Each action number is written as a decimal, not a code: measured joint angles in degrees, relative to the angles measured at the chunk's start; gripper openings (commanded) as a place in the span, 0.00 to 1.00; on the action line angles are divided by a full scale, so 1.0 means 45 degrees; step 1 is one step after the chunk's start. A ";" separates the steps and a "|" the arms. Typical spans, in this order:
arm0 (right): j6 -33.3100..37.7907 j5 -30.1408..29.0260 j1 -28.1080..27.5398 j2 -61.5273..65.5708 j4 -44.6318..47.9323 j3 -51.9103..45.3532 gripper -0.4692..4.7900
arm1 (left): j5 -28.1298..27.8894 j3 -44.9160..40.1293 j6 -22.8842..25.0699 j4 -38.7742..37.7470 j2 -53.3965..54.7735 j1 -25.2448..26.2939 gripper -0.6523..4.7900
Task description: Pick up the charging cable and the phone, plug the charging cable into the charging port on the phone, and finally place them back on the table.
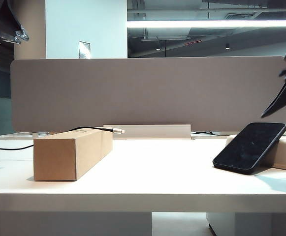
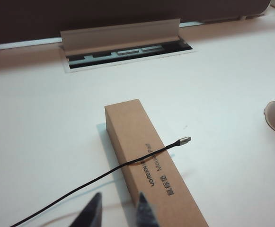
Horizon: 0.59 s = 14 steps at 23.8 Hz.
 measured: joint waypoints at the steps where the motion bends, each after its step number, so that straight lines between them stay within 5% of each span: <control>1: 0.0015 -0.0005 0.0000 0.0165 0.0102 -0.0005 0.85 | 0.0000 0.0078 0.0000 -0.0126 0.0015 0.0000 0.28; 4: 0.0049 -0.0019 0.0015 0.1185 0.0617 0.0117 0.86 | 0.0005 0.0355 0.0005 -0.0379 0.0126 0.0000 0.28; 7: 0.0053 -0.0024 0.0010 0.2191 0.0602 0.0520 0.99 | 0.0005 0.0461 0.0000 -0.0529 0.0141 0.0000 0.28; 14: 0.0063 -0.0578 0.0015 0.4391 0.0714 0.2210 1.00 | 0.0005 0.0670 0.0000 -0.0597 0.0141 0.0000 0.28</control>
